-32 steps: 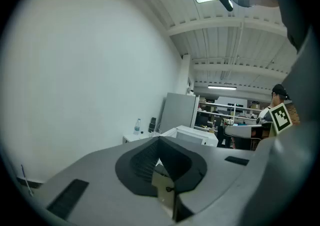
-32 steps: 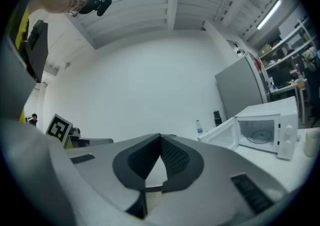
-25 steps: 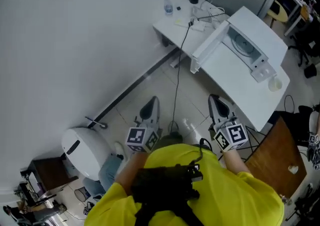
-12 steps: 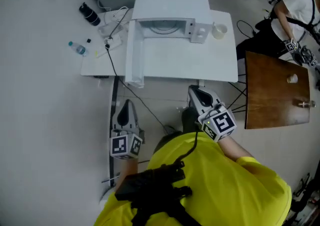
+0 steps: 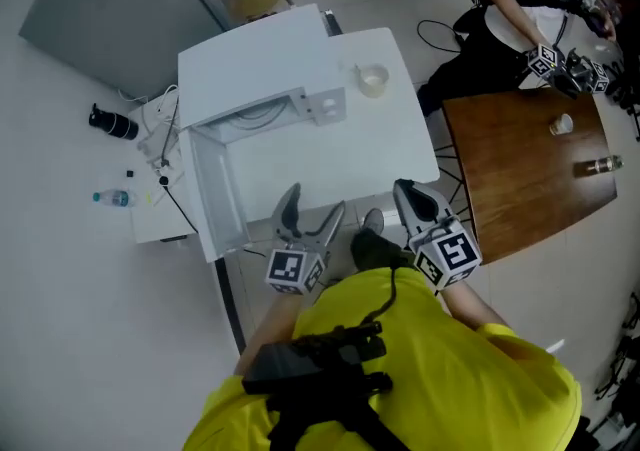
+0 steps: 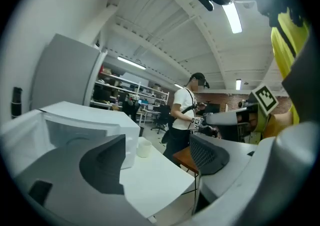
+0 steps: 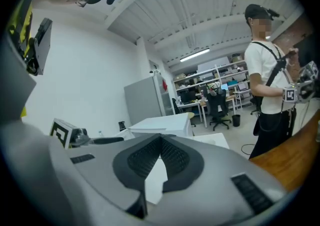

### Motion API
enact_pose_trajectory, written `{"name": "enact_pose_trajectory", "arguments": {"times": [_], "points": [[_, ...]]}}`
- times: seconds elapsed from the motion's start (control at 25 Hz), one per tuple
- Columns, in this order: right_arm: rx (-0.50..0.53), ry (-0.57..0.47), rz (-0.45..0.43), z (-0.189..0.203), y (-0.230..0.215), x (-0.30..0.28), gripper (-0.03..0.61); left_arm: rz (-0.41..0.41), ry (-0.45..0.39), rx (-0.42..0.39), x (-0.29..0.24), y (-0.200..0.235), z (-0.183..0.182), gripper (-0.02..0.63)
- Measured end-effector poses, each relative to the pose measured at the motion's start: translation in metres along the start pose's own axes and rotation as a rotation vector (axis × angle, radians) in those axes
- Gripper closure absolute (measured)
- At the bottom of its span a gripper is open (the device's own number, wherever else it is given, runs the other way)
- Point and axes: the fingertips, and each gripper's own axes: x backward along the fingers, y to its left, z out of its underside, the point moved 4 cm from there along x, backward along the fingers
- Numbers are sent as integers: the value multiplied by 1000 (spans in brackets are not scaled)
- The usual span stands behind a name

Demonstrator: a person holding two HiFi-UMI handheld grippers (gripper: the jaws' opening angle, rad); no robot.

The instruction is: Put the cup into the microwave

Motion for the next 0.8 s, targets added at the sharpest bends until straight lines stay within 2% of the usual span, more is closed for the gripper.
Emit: {"name": "enact_pose_trajectory", "arguments": {"times": [0.08, 0.12, 0.2, 0.32, 0.4, 0.56, 0.72, 0.8], "points": [[-22, 22, 23, 1, -30, -11, 572, 61, 31, -9, -66, -7, 22, 221], [-29, 33, 30, 2, -44, -17, 572, 84, 46, -13, -99, -9, 34, 197], [-45, 59, 50, 8, -73, -27, 572, 97, 67, -29, -167, -9, 59, 175], [-71, 99, 96, 21, -119, -39, 574, 59, 90, -81, -262, 8, 97, 175], [-83, 130, 128, 30, -144, -46, 572, 12, 138, -49, -312, 27, 121, 158], [-131, 192, 162, 55, -178, -65, 572, -29, 204, -43, -378, 47, 153, 156], [-148, 228, 186, 74, -184, -73, 572, -125, 194, 18, -413, 69, 167, 139], [-176, 218, 212, 78, -181, -73, 572, -155, 185, 15, -427, 79, 170, 123]]}}
